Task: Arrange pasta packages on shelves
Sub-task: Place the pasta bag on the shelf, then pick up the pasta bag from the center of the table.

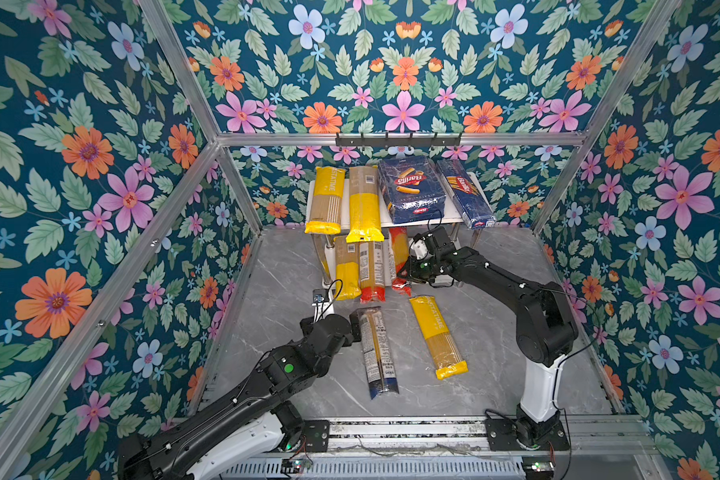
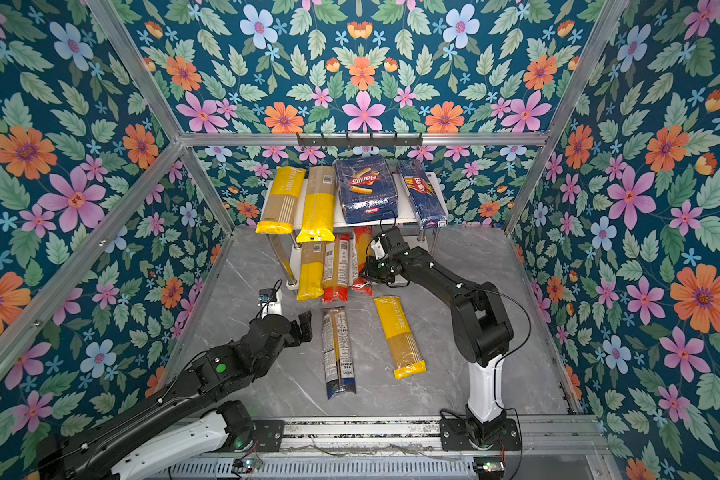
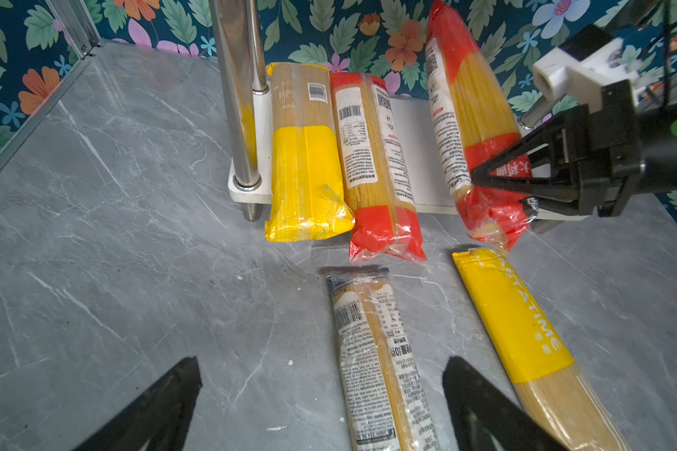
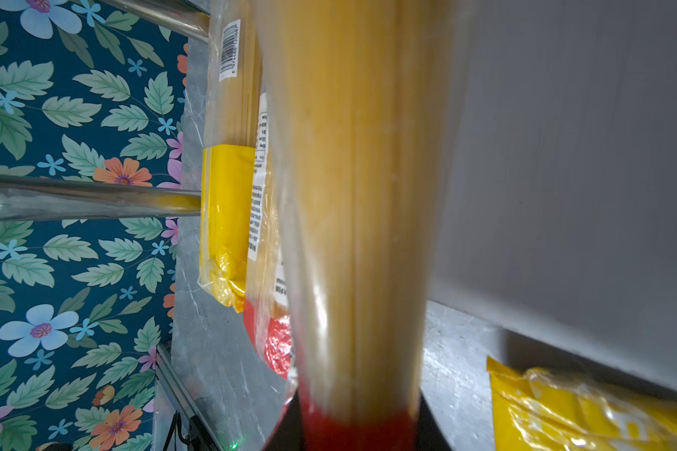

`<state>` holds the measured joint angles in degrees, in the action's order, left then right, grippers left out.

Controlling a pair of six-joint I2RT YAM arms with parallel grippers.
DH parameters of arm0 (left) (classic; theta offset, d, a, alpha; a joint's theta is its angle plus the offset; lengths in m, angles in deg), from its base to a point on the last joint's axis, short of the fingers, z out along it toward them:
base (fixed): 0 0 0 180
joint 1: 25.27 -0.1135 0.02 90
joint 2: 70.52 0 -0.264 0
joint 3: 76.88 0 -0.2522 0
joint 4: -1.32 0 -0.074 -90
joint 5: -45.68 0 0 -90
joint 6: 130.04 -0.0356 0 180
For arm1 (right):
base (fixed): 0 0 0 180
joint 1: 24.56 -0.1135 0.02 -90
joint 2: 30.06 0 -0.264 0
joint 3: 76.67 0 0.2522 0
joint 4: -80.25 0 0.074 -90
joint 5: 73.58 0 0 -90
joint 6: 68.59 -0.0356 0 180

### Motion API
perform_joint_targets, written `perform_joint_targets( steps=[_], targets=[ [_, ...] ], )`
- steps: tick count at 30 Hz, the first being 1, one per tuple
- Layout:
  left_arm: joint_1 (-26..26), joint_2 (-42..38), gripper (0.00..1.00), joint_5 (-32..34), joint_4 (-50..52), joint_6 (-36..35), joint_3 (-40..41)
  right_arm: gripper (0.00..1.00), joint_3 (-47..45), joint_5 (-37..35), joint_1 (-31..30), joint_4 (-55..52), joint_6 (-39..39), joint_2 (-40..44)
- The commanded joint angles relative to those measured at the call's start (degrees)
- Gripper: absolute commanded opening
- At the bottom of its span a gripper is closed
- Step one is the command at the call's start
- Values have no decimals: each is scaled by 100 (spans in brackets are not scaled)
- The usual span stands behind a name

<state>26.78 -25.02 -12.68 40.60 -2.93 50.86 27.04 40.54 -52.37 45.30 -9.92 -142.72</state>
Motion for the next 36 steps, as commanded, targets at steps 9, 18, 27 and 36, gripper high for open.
perform_joint_targets(
  steps=[9, 18, 27, 36],
  targets=[
    [-9, 4, 100, 68, -3, -77, -35, 64, -248, 277, 157, 512, 7, -5],
    [-6, -281, 100, -8, 23, 49, 79, 66, -1495, 197, 143, 594, -31, 1015],
    [-9, -385, 100, -590, -170, 179, 243, 66, -2462, -780, -290, -280, 190, 2228],
    [-1, -174, 99, -1162, -566, 293, 352, 78, -3804, -1498, -634, -743, -203, 3251]
  ],
)
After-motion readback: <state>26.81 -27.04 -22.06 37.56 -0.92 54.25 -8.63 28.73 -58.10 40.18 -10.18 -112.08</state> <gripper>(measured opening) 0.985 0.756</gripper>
